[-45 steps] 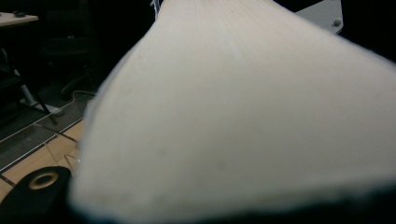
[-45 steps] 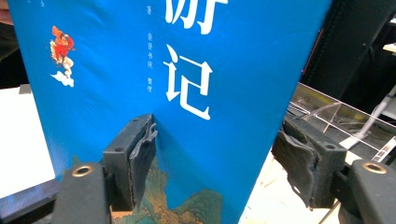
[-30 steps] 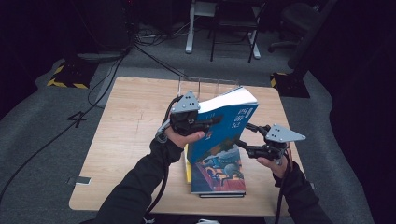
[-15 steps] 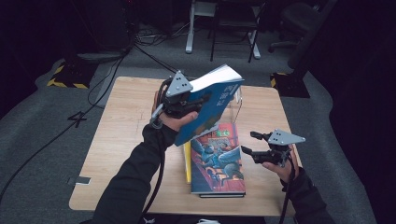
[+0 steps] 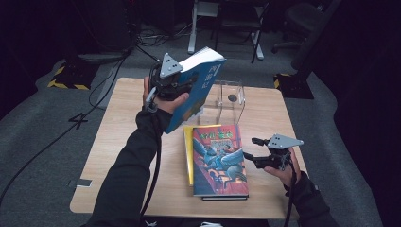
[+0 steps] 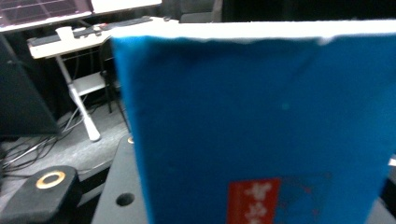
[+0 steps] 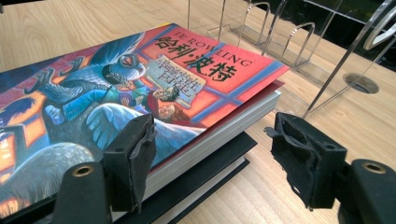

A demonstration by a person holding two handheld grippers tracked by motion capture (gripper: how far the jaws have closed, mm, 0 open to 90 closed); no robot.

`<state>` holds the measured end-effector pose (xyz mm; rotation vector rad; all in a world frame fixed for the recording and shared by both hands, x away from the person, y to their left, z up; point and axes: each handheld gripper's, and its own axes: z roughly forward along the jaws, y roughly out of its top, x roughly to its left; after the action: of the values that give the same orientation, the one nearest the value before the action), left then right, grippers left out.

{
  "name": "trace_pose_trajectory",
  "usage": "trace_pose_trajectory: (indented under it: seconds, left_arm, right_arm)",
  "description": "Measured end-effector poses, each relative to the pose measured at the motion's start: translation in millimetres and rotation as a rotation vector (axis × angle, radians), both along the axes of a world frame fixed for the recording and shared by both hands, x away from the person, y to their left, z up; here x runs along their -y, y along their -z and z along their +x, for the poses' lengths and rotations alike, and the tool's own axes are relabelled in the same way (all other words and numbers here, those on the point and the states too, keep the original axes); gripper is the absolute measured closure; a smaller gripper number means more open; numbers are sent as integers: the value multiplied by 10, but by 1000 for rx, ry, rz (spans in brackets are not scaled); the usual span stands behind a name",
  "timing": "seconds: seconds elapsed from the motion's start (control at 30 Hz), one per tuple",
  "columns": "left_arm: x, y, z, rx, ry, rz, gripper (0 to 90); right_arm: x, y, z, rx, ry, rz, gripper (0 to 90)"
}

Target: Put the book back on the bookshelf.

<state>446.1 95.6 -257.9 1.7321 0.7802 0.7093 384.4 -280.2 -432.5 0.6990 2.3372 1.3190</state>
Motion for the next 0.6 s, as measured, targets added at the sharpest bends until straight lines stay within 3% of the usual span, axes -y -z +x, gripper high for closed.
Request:
trace_pose_trajectory:
  seconds: [0.3, 0.6]
  left_arm:
    - [37, -83, 224, 9, -71, -3, 602]
    - [141, -4, 413, -17, -156, -5, 602]
  right_arm:
    - [-18, 23, 0, -6, -6, -8, 311]
    - [-41, 40, -5, -9, -11, -16, 312]
